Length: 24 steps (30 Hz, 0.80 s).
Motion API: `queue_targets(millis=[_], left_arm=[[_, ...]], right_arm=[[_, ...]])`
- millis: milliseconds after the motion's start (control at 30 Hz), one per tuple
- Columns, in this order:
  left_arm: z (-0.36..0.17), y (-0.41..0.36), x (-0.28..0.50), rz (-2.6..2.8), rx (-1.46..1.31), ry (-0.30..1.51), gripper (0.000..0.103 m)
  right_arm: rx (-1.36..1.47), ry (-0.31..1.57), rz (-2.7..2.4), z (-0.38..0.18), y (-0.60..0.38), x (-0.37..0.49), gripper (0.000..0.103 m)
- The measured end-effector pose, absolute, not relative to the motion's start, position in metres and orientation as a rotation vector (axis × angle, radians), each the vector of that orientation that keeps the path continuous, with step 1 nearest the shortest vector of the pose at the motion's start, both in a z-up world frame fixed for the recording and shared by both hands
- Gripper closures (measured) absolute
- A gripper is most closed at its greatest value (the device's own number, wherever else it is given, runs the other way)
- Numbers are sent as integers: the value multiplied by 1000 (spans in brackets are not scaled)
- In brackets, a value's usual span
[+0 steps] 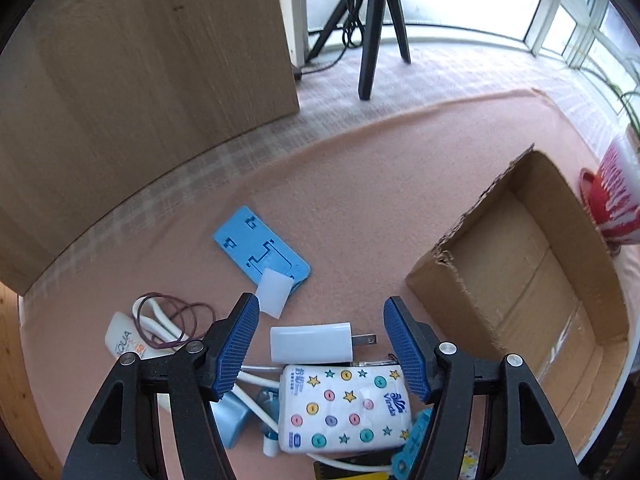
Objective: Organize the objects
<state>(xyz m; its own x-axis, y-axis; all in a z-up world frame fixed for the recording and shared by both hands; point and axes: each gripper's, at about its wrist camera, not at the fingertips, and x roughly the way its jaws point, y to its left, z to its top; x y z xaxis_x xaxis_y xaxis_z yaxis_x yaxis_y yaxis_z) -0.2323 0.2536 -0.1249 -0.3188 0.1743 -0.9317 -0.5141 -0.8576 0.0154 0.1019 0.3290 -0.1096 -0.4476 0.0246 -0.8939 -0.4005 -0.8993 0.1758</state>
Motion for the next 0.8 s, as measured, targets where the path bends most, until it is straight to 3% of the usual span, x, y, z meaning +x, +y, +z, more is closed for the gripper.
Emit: queue_targets(millis=[467, 700, 800], left_arm=[[-146, 246, -153, 2033, -1333, 890, 37], [-144, 186, -125, 2086, -1345, 895, 38], [-128, 159, -121, 2169, -1324, 815, 39]], right_arm=[[-1440, 552, 2394, -107, 351, 106, 59], [-1455, 518, 2457, -99, 332, 93, 59], [-1471, 500, 2492, -97, 319, 85, 59]])
